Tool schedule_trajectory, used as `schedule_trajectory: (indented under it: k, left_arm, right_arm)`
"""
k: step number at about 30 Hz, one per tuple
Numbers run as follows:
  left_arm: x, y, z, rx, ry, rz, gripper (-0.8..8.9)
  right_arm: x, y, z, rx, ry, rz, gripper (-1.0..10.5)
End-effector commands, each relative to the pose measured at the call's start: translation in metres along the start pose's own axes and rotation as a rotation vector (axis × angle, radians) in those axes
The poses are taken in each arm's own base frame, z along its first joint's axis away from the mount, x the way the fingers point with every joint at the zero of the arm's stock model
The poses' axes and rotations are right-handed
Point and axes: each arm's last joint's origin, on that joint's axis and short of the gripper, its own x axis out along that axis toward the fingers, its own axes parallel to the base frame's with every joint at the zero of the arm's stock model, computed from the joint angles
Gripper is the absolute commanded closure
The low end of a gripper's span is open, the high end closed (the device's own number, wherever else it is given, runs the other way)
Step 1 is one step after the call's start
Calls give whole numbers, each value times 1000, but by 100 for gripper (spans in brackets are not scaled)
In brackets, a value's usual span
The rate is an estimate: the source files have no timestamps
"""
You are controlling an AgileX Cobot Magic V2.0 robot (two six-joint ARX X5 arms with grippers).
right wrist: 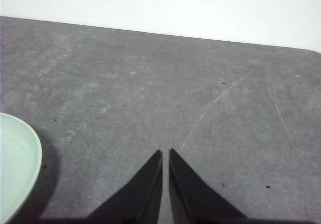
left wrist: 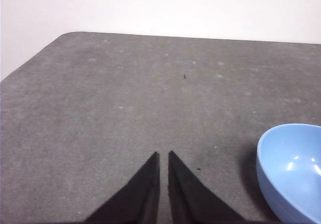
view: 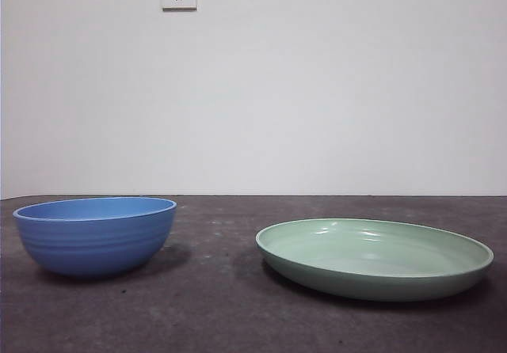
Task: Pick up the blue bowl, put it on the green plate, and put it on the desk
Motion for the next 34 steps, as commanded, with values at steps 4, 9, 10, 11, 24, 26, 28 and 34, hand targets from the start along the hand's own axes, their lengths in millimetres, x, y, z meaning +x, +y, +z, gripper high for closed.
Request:
schedule_trajectory:
  k: [4, 9, 10, 11, 24, 26, 28, 34]
  left_arm:
    - [1, 1, -4, -54, 15, 11, 797]
    - [-7, 0, 18, -96, -52, 5, 797]
    - [-9, -1, 25, -112, -69, 3, 797]
    - [-11, -1, 30, -125, -84, 0, 797]
    - [-38, -12, 138, -140, -96, -133, 797]
    - [-41, -15, 155, -137, -62, -185, 797]
    - [-42, -19, 172, -135, -8, -246, 797]
    - [-38, -27, 202, -148, 167, -427, 797]
  right_arm:
    - [0, 1, -1, 143, -3, 32, 929]
    - [-3, 2, 11, 223, -36, 89, 930]
    - [-5, 2, 16, 252, -47, 92, 930]
    - [-7, 1, 21, 273, -59, 93, 930]
    - [-51, -2, 122, 382, -90, 198, 931]
    - [-56, -1, 137, 380, -53, 253, 931]
    - [-59, 0, 153, 377, -18, 306, 931]
    - [-62, 4, 195, 337, 124, 492, 931]
